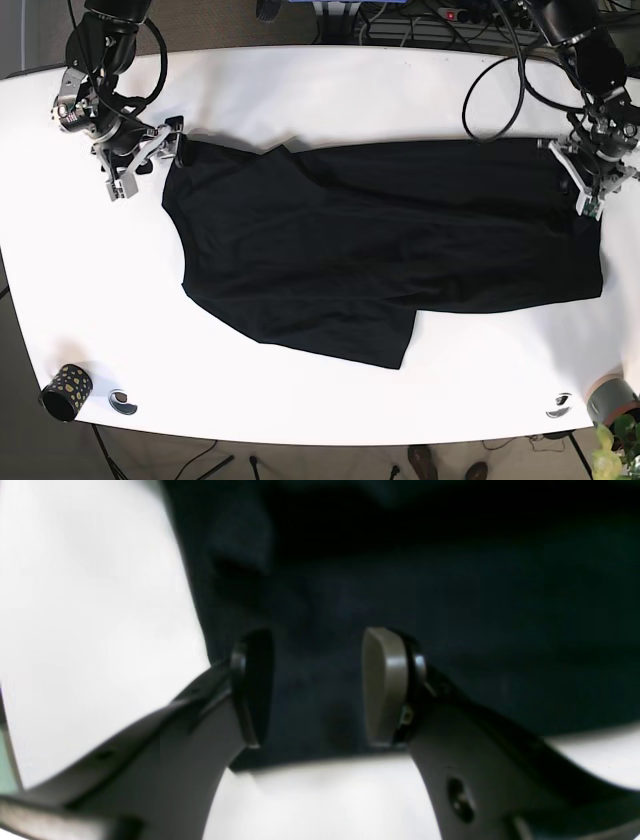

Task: Fold the T-shirt properly
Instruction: 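Regrasp the shirt edge with both grippers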

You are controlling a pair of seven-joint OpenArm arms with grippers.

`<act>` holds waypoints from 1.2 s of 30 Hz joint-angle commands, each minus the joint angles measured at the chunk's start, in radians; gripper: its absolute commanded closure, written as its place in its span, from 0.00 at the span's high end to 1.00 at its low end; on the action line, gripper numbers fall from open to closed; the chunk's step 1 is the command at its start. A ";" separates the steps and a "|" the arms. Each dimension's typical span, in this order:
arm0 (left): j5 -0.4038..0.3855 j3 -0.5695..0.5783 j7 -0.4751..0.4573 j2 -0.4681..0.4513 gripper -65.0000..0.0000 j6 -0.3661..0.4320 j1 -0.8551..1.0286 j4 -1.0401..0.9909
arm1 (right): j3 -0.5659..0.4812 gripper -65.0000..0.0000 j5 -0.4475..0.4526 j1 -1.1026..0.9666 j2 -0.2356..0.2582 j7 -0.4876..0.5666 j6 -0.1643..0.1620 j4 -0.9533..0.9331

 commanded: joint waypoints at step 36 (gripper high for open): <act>0.001 -0.232 -0.125 -0.019 0.30 0.005 -0.075 -0.310 | -0.088 0.06 -0.011 0.003 -0.051 0.050 0.001 -0.056</act>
